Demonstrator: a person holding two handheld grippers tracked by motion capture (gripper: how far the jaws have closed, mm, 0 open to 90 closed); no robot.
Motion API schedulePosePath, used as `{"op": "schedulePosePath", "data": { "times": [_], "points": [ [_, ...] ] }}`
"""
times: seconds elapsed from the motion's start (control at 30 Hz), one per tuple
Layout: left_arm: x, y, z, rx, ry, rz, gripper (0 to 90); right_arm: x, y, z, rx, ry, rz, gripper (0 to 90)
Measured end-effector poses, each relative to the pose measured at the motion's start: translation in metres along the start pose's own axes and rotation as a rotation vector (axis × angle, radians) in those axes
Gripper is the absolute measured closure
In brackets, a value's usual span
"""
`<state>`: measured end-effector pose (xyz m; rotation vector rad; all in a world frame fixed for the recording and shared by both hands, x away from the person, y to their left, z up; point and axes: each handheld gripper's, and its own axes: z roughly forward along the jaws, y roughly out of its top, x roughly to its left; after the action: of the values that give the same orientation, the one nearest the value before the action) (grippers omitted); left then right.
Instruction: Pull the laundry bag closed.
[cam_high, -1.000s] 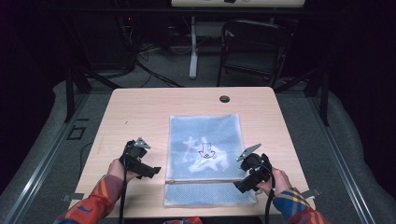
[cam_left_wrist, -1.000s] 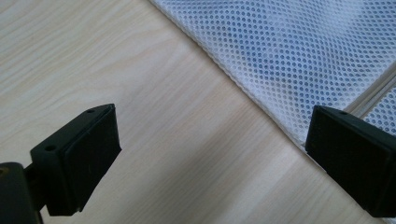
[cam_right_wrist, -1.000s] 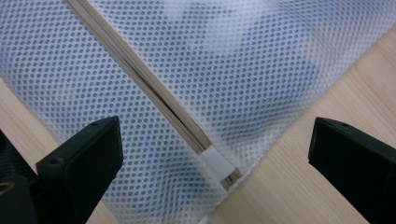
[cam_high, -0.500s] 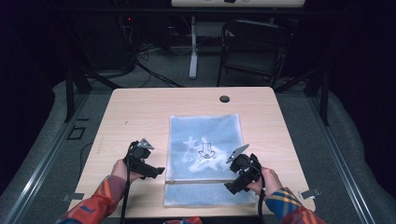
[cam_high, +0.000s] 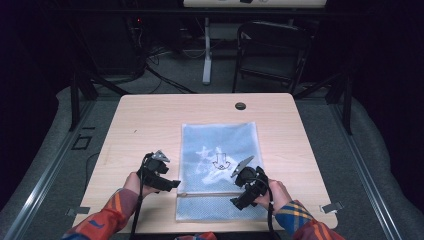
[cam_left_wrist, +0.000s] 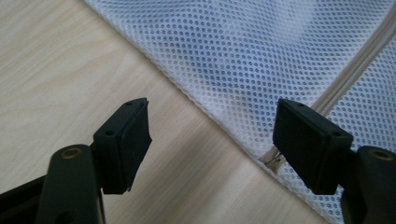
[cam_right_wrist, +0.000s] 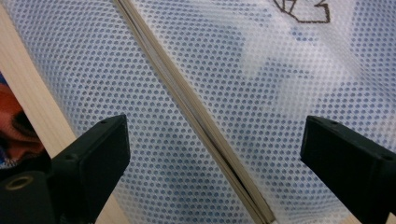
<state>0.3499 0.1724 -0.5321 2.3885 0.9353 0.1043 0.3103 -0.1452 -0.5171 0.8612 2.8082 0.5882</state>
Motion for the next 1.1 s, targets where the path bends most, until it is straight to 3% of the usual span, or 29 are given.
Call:
{"op": "schedulePosePath", "data": {
  "times": [0.27,0.5,0.67,1.1],
  "points": [
    [-0.002,0.000,0.002,0.001,-0.018,0.001,45.1,0.009,0.011,0.006,-0.024,0.032,-0.028,10.8],
    [-0.003,-0.001,0.004,0.003,-0.062,0.000,59.7,0.021,0.023,0.010,-0.054,0.067,-0.062,16.0],
    [-0.004,-0.001,0.007,0.020,-0.094,0.009,66.0,0.031,0.032,0.016,-0.070,0.073,-0.109,21.1],
    [-0.004,-0.002,0.015,0.054,-0.117,0.005,79.7,0.050,0.060,0.031,-0.120,0.119,-0.152,37.7]
  ]
}}
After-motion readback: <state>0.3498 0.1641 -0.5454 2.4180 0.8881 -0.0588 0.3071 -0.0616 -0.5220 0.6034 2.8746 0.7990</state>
